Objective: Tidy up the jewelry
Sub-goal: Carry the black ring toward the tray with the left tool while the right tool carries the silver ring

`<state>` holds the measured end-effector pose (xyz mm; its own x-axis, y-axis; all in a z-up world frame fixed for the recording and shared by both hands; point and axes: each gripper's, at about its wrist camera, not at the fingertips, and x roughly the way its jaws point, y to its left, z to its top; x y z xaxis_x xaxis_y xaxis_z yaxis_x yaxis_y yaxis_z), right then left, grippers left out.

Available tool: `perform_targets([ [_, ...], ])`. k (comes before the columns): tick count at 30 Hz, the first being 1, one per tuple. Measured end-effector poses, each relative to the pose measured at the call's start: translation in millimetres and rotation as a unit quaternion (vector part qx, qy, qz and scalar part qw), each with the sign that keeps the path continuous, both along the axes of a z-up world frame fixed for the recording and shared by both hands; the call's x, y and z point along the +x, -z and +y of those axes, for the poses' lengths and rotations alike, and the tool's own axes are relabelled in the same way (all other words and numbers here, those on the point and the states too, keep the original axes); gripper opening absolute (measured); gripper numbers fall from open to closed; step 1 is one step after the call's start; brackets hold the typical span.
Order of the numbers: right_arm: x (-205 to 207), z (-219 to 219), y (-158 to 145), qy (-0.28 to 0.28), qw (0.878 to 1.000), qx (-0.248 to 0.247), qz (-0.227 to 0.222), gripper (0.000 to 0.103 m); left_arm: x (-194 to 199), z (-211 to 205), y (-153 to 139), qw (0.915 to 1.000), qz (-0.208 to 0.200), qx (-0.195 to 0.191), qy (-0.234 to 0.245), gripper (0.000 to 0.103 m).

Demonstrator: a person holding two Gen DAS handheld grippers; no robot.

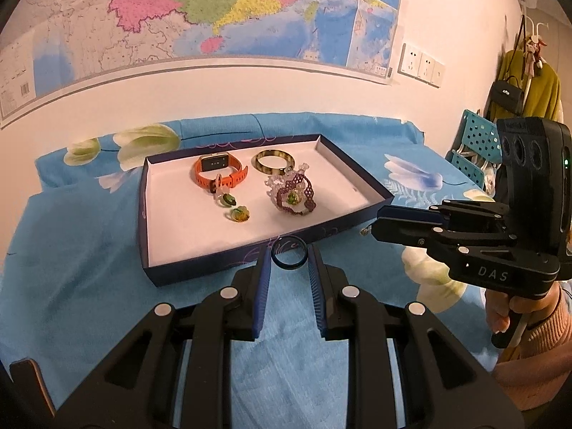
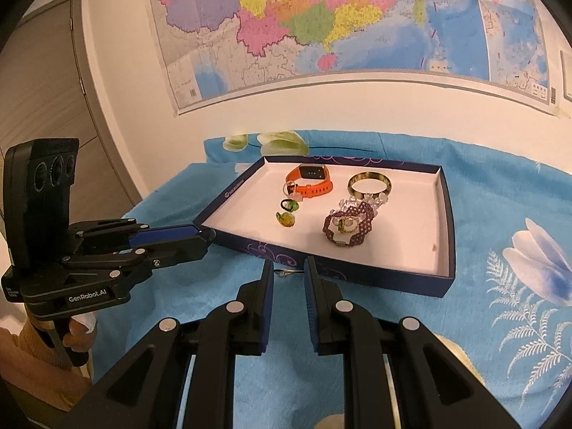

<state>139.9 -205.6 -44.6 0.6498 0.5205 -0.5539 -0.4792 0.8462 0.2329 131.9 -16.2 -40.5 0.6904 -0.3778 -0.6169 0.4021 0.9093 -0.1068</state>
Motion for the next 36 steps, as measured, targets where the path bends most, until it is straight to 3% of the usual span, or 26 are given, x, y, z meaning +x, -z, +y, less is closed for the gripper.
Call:
perform_targets([
  [36, 18.0, 0.4, -14.1, 0.005, 1.000, -0.002, -0.027, 0.015, 17.0, 2.8, -14.8, 0.9996, -0.022, -0.005, -0.015, 0.022],
])
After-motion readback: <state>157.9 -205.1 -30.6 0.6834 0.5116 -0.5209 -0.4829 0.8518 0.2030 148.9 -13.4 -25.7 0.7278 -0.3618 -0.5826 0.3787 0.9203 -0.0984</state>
